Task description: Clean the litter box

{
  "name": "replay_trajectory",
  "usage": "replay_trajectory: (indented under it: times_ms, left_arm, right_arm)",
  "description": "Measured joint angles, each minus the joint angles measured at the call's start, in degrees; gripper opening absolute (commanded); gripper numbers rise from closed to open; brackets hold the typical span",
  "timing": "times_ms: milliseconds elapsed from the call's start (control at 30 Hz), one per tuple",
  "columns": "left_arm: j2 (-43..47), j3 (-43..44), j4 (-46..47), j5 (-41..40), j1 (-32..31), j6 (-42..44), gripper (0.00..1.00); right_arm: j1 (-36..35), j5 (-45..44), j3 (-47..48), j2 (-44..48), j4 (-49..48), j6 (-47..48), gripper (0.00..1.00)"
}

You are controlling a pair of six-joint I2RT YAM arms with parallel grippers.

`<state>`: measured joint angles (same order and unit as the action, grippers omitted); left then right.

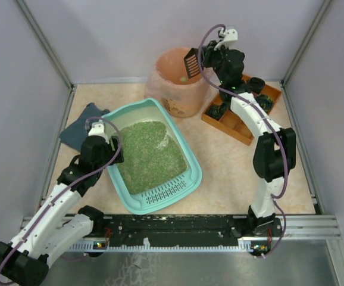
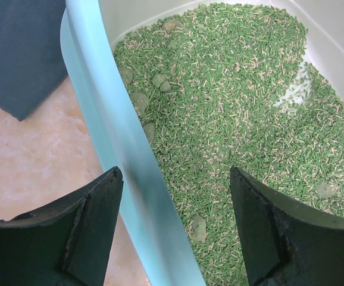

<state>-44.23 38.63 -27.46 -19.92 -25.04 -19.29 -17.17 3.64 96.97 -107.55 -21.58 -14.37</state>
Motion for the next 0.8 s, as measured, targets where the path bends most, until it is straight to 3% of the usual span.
replay_trajectory:
  times_ms: [300,600,800]
  left_arm:
    - [-0.46,0.00,0.00,0.07,-0.02,0.00,0.78]
    - [-1.55,0.00,-0.79,-0.98,-0.02,-0.33,0.78]
    - [-1.92,0.00,-1.55,-1.75,-0.02,-0.42,0.75]
  right_arm:
    - [-3.65,0.81,0.59,0.11,-0.02,14.88,0.00]
    - [-5.01,0.28,0.59,3.78,-0.37,17.62,0.00]
    - [-8.11,-1.03,-3.37,14.82,-2.82,17.59,0.00]
